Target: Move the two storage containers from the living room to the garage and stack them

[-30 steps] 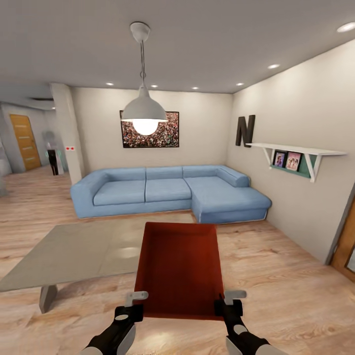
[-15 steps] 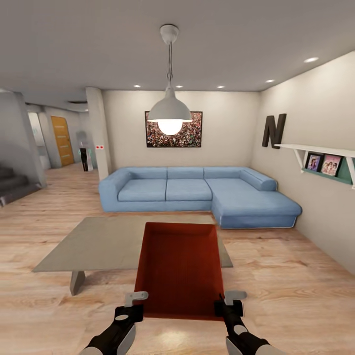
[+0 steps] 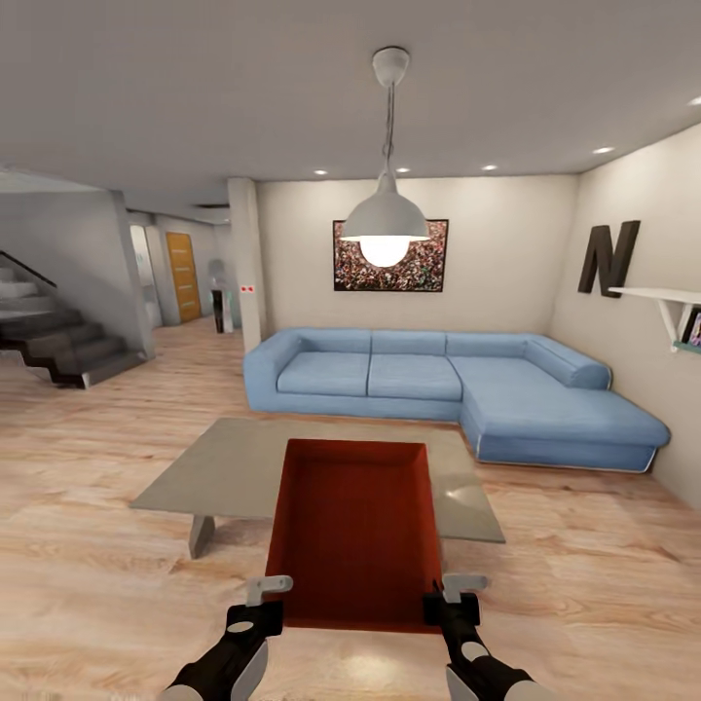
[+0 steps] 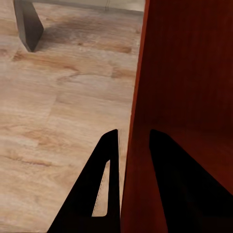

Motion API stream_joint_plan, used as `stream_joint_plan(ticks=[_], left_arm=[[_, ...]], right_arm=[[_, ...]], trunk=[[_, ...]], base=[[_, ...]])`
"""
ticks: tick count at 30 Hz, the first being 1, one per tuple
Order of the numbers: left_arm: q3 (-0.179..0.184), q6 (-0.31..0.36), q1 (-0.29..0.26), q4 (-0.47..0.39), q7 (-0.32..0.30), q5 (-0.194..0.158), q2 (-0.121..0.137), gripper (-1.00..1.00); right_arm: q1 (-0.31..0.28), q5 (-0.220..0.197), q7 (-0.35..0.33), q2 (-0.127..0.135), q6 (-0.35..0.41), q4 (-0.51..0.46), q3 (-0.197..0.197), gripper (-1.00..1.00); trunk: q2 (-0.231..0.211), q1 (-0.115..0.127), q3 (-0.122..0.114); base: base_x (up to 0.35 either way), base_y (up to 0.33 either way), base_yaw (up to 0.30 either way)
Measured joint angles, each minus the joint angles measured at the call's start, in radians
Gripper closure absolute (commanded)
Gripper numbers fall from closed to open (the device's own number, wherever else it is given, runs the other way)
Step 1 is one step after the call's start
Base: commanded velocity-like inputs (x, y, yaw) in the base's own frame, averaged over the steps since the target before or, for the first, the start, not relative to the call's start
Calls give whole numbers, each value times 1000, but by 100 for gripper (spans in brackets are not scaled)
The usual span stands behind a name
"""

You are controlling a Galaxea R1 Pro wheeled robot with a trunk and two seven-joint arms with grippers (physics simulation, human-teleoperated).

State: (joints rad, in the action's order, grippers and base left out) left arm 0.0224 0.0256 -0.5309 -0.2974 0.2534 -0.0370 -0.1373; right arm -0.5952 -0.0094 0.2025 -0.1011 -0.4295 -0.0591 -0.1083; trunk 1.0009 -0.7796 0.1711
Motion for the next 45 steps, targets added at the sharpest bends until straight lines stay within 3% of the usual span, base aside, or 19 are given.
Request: stream_joint_plan(ticks=[45], left_arm=[[0, 0, 0, 0, 0, 0, 0, 100]], right_arm=[[0, -1, 0, 0, 0, 0, -1, 100]], trunk=[[0, 0, 0]], base=[[0, 0, 300]])
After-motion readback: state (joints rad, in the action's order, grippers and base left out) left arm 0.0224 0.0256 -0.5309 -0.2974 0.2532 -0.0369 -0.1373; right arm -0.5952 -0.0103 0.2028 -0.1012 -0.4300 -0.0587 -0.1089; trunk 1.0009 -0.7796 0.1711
